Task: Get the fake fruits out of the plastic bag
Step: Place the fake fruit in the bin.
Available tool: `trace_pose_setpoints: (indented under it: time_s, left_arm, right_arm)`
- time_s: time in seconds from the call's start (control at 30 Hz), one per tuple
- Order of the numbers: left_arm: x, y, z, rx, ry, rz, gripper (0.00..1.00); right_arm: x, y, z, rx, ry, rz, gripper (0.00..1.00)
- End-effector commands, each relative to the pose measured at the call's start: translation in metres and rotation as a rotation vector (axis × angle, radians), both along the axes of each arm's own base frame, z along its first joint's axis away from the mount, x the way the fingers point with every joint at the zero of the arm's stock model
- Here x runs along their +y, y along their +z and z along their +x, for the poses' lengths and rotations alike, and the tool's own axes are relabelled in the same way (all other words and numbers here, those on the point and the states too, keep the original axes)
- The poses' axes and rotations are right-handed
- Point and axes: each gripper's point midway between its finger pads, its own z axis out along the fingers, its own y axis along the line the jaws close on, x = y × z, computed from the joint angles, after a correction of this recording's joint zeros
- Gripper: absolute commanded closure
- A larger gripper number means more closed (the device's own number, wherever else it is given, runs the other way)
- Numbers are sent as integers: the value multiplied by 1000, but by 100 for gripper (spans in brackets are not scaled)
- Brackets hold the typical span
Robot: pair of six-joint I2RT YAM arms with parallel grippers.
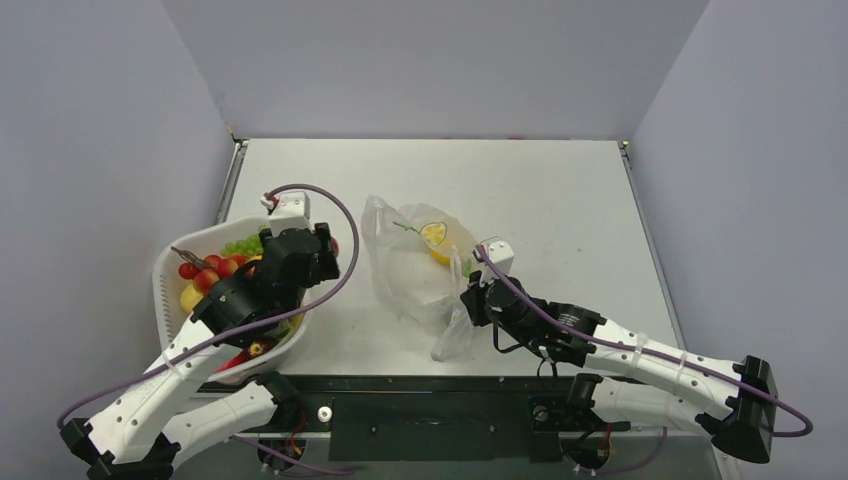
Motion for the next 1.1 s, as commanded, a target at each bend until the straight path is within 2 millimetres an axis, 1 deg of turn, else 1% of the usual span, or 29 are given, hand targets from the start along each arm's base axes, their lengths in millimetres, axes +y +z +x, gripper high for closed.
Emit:
trace_pose_setpoints:
  time_s: [0.0, 0.03, 0.07, 0.13, 0.2, 0.23, 0.27, 0.3, 0.33, 0.37, 0.4, 0.43, 0.5, 0.57, 0.6, 0.67, 0.77, 0.8, 0.9, 0.93, 0.97, 1.0, 1.03, 1.07]
  left_arm:
    - [97, -11, -8, 52, 346, 247, 100]
    - [116, -10, -11, 54, 423, 256, 100]
    - [125, -12, -13, 60, 464, 263, 100]
    - [159, -17, -20, 85, 617, 263, 100]
    - [177, -25, -26, 109, 705, 272, 100]
    - [183, -25, -29, 102, 737, 267, 100]
    - [190, -31, -33, 113, 770, 273, 100]
    - [194, -30, -34, 90, 792, 254, 100]
    - [198, -36, -38, 93, 814, 253, 100]
    - [199, -34, -40, 62, 829, 215, 100]
    - [202, -40, -42, 60, 845, 210, 100]
    - [204, -39, -45, 23, 873, 162, 100]
    - [211, -43, -55, -6, 942, 128, 100]
    - [221, -43, -68, -24, 1024, 120, 100]
    - [228, -43, -78, -34, 1083, 124, 100]
    - [235, -43, -87, -50, 1138, 128, 100]
    - [238, -42, -91, -79, 1165, 110, 100]
    - [239, -41, -92, -97, 1170, 96, 96]
    - [241, -40, -94, -122, 1179, 84, 90]
    - [242, -39, -95, -131, 1180, 75, 85]
    - [242, -39, -95, -131, 1179, 77, 82]
    - [242, -39, -95, -134, 1179, 73, 77]
    - [242, -39, -96, -135, 1180, 71, 74]
    - [242, -39, -96, -138, 1180, 68, 66]
  right_arm:
    - [3, 17, 10, -40, -38, 51, 100]
    - [4, 16, 10, -39, -37, 48, 100]
    - [4, 16, 10, -39, -33, 46, 100]
    - [7, 15, 11, -36, -27, 41, 100]
    - [8, 15, 11, -36, -21, 37, 100]
    - [8, 15, 11, -37, -21, 36, 100]
    - [8, 15, 12, -39, -20, 33, 100]
    - [9, 15, 12, -39, -19, 30, 100]
    - [8, 15, 11, -38, -17, 25, 100]
    - [9, 16, 12, -40, -16, 25, 100]
    - [8, 17, 12, -43, -16, 24, 100]
    - [8, 17, 13, -45, -17, 22, 100]
    - [7, 17, 14, -50, -20, 15, 100]
    - [8, 16, 15, -47, -18, 11, 100]
    - [9, 15, 15, -46, -16, 10, 100]
    - [12, 14, 14, -42, -9, 16, 100]
    - [14, 13, 15, -40, -7, 23, 100]
    - [15, 13, 15, -37, -6, 22, 100]
    - [16, 15, 14, -37, -3, 30, 100]
    - [15, 16, 14, -40, -6, 33, 100]
    - [14, 16, 14, -42, -8, 31, 100]
    - [13, 17, 15, -45, -12, 33, 100]
    - [12, 16, 14, -44, -12, 29, 100]
    - [12, 16, 14, -43, -11, 30, 100]
